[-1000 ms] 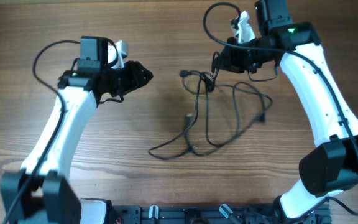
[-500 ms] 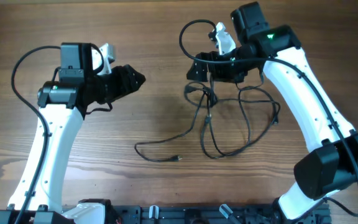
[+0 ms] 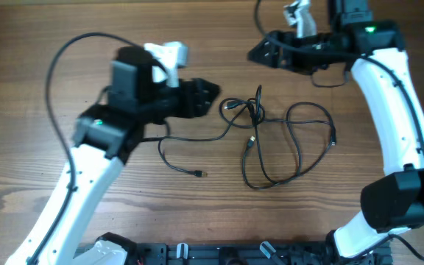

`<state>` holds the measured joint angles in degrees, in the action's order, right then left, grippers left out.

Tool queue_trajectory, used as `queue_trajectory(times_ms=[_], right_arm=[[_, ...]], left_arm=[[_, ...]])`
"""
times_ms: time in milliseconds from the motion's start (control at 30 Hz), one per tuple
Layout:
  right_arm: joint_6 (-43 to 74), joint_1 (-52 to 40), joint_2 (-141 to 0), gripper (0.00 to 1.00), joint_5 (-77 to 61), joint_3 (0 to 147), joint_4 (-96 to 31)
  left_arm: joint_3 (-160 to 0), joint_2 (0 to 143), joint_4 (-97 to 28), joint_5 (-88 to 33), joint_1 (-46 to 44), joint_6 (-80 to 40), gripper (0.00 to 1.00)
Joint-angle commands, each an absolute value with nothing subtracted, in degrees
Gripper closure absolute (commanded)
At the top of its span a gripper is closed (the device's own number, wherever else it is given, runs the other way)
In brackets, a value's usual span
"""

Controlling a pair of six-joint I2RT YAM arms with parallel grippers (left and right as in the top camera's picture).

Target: Untangle cables

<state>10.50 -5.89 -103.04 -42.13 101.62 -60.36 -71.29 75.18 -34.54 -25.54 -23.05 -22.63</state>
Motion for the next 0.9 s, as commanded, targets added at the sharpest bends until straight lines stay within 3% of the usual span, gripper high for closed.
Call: queue_trajectory(times_ms=[0,100,200,367,467,567,733,867], right_arm=[[13.74,-0.05,-101.71,0.00,-38.54,102.91,-60.40],[13.80,5.45,-101.73,0.00,-38.54,102.89,-61.41],[13.45,9.47,-101.73,0.00,-38.52,102.85,-62.76],[10.98,10.31,-101.78,0.00,-38.11,102.61,-64.34],[10.55,10.15,-101.78,0.00,-38.13,102.30,-64.62],[10.44,10.15,-101.78,0.00,-37.91,102.30,-65.28],[8.91,10.15,-101.78,0.00,-37.89,102.30,-66.13],[7.51,10.15,-101.78,0.01,-37.67,102.28,-66.74]], left_arm=[[-78.46,84.82,-36.45,-14.06,-31.35,-25.65,0.33],[-81.82,92.51,-37.41,-12.05,-33.93,-27.57,0.36],[-82.30,99.15,-34.65,-8.91,-36.93,-29.74,0.48],[-82.30,104.81,-31.24,4.80,-44.34,-32.47,0.41],[-82.30,107.46,-29.36,6.92,-45.54,-32.45,0.34],[-82.30,110.59,-26.96,8.25,-45.52,-32.42,0.33],[-82.30,113.84,-23.03,9.13,-45.54,-31.99,0.37],[-82.30,115.11,-22.90,9.13,-45.54,-31.99,0.48]])
